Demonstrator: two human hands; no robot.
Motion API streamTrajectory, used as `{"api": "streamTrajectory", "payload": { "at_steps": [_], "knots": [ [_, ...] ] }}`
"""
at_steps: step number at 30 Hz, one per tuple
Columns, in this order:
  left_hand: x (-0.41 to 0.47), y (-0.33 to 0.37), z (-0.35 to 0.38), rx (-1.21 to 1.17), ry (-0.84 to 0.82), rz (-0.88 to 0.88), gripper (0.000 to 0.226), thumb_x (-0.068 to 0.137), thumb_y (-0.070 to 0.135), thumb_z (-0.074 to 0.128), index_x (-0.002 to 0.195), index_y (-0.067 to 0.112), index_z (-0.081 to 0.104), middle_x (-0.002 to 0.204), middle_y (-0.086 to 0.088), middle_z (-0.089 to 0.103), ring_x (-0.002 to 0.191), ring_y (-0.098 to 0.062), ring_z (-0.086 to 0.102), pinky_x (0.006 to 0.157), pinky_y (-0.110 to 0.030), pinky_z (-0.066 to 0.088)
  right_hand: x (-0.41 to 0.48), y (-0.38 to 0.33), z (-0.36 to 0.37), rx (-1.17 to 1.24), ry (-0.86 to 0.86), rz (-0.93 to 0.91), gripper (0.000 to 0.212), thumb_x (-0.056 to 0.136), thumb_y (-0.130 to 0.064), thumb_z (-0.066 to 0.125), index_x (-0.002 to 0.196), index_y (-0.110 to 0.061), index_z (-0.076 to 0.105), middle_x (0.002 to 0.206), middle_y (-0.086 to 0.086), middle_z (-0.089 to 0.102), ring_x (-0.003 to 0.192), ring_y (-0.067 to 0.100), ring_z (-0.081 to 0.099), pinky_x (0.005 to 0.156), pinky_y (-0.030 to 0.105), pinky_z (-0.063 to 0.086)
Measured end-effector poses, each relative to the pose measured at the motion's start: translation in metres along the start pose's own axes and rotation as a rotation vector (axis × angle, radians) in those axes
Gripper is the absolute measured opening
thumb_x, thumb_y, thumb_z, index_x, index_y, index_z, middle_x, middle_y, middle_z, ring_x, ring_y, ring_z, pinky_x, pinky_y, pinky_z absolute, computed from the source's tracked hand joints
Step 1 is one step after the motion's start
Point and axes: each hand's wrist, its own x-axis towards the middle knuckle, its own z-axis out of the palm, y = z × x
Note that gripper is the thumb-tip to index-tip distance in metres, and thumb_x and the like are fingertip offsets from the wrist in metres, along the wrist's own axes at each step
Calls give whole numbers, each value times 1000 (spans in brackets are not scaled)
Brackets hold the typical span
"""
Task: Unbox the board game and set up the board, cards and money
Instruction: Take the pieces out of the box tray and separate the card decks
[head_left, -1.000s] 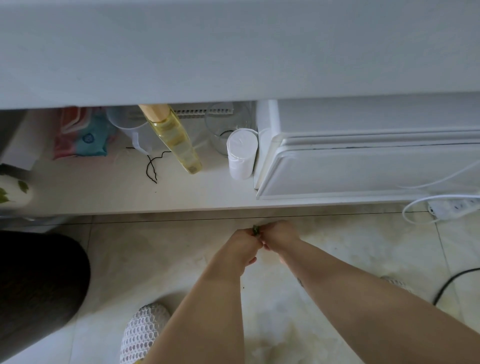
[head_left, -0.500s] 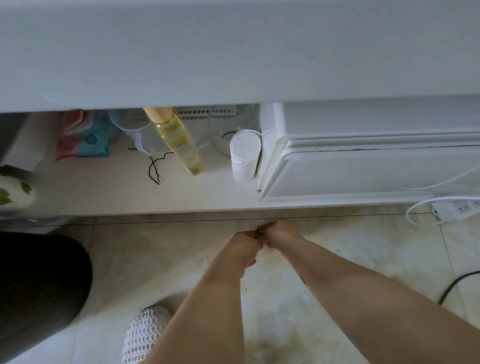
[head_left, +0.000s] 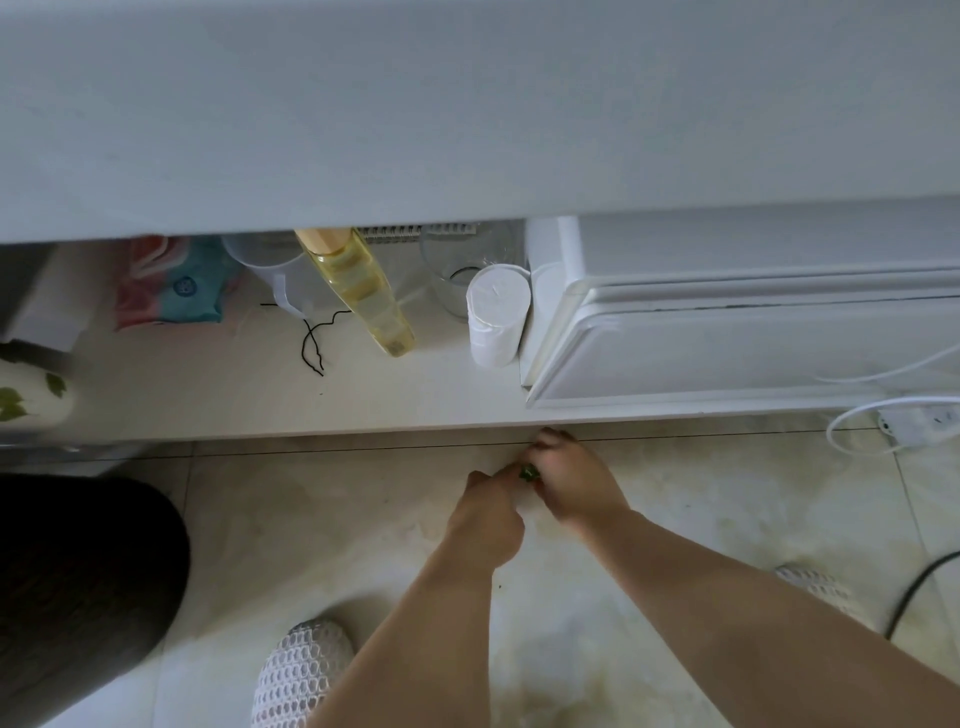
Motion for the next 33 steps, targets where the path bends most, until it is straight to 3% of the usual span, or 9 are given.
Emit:
{"api": "streamTrajectory", "payload": {
  "at_steps": [5,9,13,16,22,25,28,30,33],
  "knots": [
    [-1,1,1,-9,-64,-2,66,91,3,39,144,41,29,126,-9,37,103,-28,53,94,-31,46,2,-3,4,-50,2,35,22,87,-4,51,101,-15,65,110,1,59,107,20,53,79,26,40],
    [0,-1,0,-71,-69,14,65,89,1,38,142,37,35,124,-12,43,93,-29,56,82,-27,47,6,-7,4,-50,-27,104,20,86,-2,52,97,-13,65,104,4,61,98,21,57,70,25,38],
    [2,-2,4,-162,-14,4,56,84,-1,40,134,24,50,122,-10,55,101,-28,58,79,-25,45,10,-10,5,-42,-68,169,21,86,1,50,100,-8,61,105,8,60,95,23,57,69,27,39],
    [3,-3,6,-193,80,-37,53,85,0,39,130,23,52,122,-3,54,101,-21,56,77,-24,46,11,-9,7,-49,-79,152,22,83,4,52,100,-8,60,108,8,57,100,24,54,71,27,38],
    [4,2,6,-89,155,-16,52,88,0,37,128,31,48,120,-1,47,94,-20,56,81,-28,49,8,-5,13,-22,-55,114,18,87,0,51,97,-10,61,111,7,57,106,23,53,79,27,42],
    [6,6,5,-29,162,-19,54,89,1,38,130,33,49,124,0,46,92,-19,56,78,-27,49,4,-5,12,60,23,170,18,86,0,49,98,-11,57,100,6,61,89,21,56,67,25,37],
    [3,11,4,78,179,-12,52,90,2,41,130,35,50,125,2,45,101,-20,57,83,-30,50,-2,-7,15,117,81,256,14,87,-2,49,87,-13,58,88,4,62,76,17,53,57,23,33],
    [3,13,4,148,194,-16,49,92,3,41,131,33,49,124,1,45,105,-20,56,84,-30,48,-6,-8,19,176,109,308,15,84,-3,49,82,-11,61,84,3,63,73,17,55,55,24,40],
    [5,15,4,217,222,-18,44,93,4,40,131,26,50,125,-1,45,107,-21,55,85,-31,47,-9,-12,21,263,127,373,21,83,-2,49,84,-11,68,85,3,65,75,18,61,64,28,50]
  ]
}}
